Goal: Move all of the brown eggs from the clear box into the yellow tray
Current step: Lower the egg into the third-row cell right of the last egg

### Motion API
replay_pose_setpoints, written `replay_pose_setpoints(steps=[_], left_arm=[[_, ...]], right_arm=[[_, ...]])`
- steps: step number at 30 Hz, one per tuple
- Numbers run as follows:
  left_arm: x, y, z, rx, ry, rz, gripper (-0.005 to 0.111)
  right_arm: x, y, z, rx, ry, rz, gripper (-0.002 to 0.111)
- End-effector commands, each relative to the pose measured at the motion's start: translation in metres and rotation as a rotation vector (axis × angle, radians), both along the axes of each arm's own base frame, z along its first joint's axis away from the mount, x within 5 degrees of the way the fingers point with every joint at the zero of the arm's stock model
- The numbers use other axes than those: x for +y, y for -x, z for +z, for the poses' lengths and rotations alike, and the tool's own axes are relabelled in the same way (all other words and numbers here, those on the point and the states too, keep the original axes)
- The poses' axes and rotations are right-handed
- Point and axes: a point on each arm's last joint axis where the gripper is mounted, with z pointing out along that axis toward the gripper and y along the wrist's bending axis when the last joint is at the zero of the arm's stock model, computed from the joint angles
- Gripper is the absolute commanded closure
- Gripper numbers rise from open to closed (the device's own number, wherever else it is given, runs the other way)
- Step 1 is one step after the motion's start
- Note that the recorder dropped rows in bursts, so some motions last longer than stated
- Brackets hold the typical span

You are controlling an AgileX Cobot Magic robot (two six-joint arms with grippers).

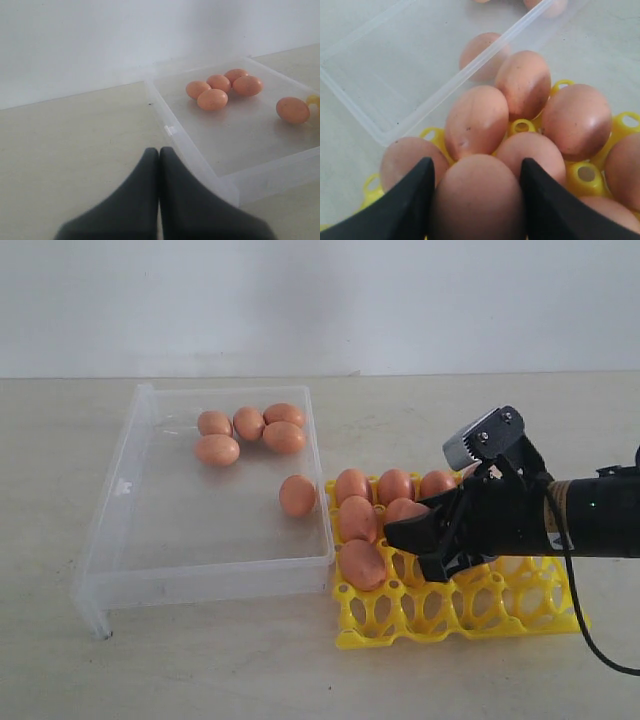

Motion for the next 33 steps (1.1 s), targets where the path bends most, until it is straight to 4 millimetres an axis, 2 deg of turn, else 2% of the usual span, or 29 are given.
replay_pose_setpoints(steps=[1,14,21,33], left_arm=[[0.0,0.0,0.0,-0.012,0.017,-0.002,0.111],[0.0,0.0,0.0,-0.005,0.017,-0.003,0.111],[0.0,0.0,0.0,-0.005,0.017,-0.003,0.111],[0.0,0.0,0.0,-0.008,0.017,-0.002,0.111]], right_arm=[[0.0,-0.003,0.004,-0.014,-0.036,-0.028,0.086],[0.002,-0.004,0.006,-0.021,-0.07,-0.027,0.085],[0.003,-0.005,-0.008,0.0,-0.07,-0.02,0.085],[0.002,-0.005,-0.012,-0.008,-0.037,-0.007,0.085]])
